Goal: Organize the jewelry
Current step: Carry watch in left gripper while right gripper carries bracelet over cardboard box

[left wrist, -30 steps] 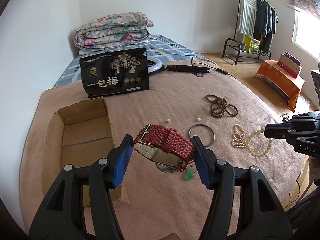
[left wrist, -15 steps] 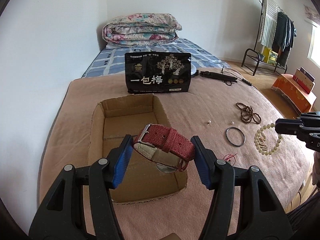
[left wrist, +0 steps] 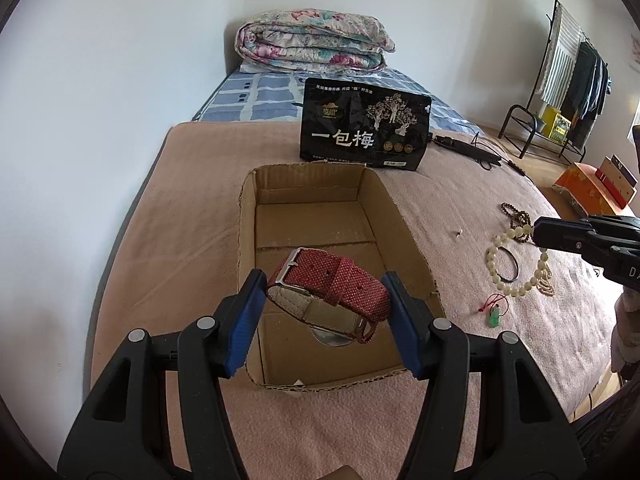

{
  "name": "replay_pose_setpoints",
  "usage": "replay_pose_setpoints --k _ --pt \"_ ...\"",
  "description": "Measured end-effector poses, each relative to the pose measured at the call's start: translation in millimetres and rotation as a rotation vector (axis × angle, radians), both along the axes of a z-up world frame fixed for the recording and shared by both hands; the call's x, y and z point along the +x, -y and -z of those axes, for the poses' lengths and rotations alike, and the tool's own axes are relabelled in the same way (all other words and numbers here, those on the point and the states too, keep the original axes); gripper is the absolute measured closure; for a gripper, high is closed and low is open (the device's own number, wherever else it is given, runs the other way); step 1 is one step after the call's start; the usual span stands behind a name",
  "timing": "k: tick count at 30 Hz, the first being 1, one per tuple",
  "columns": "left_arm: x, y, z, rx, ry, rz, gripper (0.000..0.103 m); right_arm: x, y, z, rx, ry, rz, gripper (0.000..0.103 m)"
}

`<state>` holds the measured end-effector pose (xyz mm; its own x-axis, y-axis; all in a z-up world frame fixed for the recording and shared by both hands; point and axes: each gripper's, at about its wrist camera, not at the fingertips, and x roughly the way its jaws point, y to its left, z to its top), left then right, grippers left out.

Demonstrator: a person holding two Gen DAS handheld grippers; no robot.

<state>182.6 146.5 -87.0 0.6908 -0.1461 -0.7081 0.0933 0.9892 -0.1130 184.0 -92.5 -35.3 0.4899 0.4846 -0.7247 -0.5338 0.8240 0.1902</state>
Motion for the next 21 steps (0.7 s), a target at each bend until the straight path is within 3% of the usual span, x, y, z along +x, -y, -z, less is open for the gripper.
replay_pose_setpoints --k 21 --pt "14.1 4.8 30.8 0.023 -0.078 0.026 0.042 25.5 -55.7 35.4 0.046 -0.060 -0.027 0.098"
